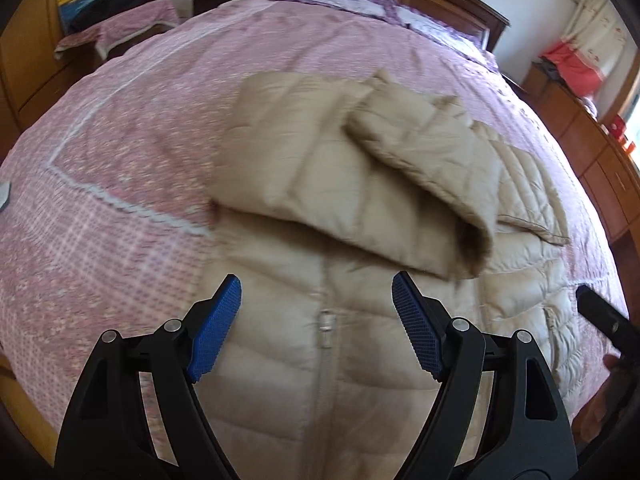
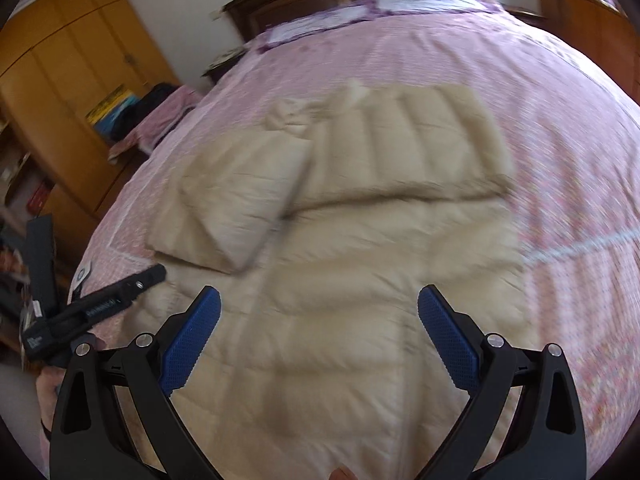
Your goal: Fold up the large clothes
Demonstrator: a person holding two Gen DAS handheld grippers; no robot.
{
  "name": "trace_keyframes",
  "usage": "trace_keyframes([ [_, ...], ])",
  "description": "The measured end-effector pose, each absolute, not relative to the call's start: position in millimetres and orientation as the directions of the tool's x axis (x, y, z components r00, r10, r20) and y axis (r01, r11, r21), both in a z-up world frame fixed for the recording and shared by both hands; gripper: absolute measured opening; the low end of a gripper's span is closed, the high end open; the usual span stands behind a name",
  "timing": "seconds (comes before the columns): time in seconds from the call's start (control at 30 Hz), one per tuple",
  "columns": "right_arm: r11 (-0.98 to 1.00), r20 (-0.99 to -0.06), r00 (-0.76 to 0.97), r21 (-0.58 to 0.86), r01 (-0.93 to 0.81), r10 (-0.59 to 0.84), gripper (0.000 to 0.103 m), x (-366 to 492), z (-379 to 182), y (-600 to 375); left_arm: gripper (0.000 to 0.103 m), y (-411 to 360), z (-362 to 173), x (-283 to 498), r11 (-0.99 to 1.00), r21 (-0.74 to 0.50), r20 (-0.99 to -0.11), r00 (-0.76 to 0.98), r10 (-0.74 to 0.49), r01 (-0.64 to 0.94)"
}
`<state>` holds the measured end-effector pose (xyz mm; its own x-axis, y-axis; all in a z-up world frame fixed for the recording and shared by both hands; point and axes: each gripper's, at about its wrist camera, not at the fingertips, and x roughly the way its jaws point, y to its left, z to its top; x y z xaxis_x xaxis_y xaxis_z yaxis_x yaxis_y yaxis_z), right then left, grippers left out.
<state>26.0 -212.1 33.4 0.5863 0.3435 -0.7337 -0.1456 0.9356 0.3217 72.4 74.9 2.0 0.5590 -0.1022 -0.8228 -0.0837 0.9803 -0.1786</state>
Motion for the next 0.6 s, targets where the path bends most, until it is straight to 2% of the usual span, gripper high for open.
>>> trace_keyframes([
  [0.23, 0.92, -0.739, 0.548, 0.298, -0.257, 0.392, 0.095, 67, 43, -152, 0.077, 97, -4, 66, 0.976, -0.187, -0.826, 0.555, -0.093, -0.115],
  [0.6, 0.912, -0.772, 0.488, 0.308, -0.272, 0.406, 0.095, 125, 33, -101, 0.077, 130, -14, 59, 0.963, -0.192, -0.831, 0.553, -0.058, -0.188],
])
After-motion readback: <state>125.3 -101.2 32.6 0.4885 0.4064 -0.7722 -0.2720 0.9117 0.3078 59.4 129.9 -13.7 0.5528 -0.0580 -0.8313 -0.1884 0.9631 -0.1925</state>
